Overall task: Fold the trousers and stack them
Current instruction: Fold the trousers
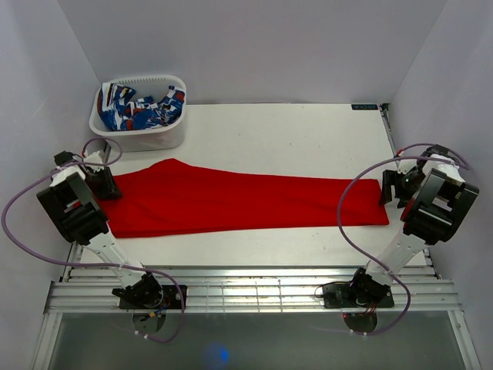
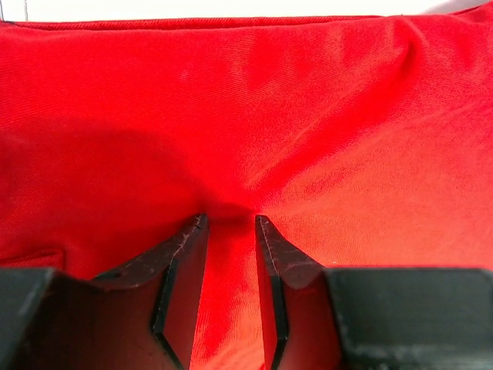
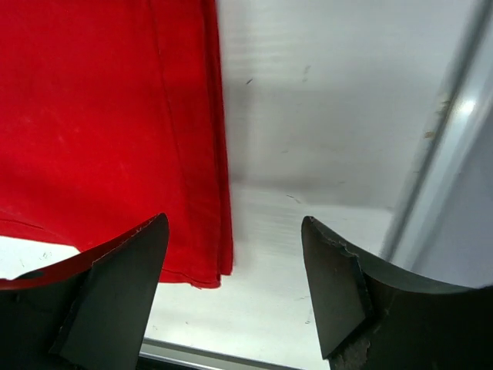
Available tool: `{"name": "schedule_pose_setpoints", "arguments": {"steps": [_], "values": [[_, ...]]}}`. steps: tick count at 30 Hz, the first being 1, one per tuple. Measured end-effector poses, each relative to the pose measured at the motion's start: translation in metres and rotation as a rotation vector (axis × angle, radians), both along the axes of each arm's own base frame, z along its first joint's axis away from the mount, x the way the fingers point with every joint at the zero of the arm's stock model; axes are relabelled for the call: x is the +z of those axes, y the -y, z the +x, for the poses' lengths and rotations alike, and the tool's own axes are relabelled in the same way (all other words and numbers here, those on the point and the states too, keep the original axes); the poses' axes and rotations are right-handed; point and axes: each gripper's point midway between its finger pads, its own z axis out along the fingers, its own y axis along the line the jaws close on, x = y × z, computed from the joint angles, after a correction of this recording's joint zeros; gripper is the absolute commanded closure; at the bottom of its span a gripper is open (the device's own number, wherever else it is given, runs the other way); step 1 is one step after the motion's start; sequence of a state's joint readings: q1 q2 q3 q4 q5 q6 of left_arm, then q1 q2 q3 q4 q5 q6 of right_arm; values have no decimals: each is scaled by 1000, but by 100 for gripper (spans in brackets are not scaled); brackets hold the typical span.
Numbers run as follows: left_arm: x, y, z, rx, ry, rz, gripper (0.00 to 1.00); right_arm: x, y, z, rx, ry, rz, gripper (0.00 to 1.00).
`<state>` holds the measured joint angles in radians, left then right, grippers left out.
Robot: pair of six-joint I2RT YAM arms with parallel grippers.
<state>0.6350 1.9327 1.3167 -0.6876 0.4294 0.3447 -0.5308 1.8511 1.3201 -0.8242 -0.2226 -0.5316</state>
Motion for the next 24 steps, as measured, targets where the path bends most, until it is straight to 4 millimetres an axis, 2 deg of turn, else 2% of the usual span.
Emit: {"name": "schedule_pose_setpoints", "arguments": {"steps": [4,7,8,10,11,13,14,19,24], "values": [[0,0,0,-6,1,2,57,-21,-15,-14,11,-66,57,27],[0,0,0,-6,2,1,57,-23,-23,-14,23,-66,67,36],[0,0,0,-6,2,1,57,-24,-25,-14,28,-66,72,47],[0,1,0,-7,2,0,57,-25,-33,-13,40,-59,96,62],[1,1,0,-7,3,0,57,-25,-37,-12,43,-56,110,74],[1,1,1,-6,3,-2,57,-27,-44,-12,46,-55,149,83],[1,1,1,-5,4,-2,57,-26,-46,-12,45,-56,159,90],[0,6,3,-13,5,-6,56,-18,-50,-11,49,-52,195,92],[1,16,3,-35,16,1,52,1,-37,0,47,-8,183,92]]}}
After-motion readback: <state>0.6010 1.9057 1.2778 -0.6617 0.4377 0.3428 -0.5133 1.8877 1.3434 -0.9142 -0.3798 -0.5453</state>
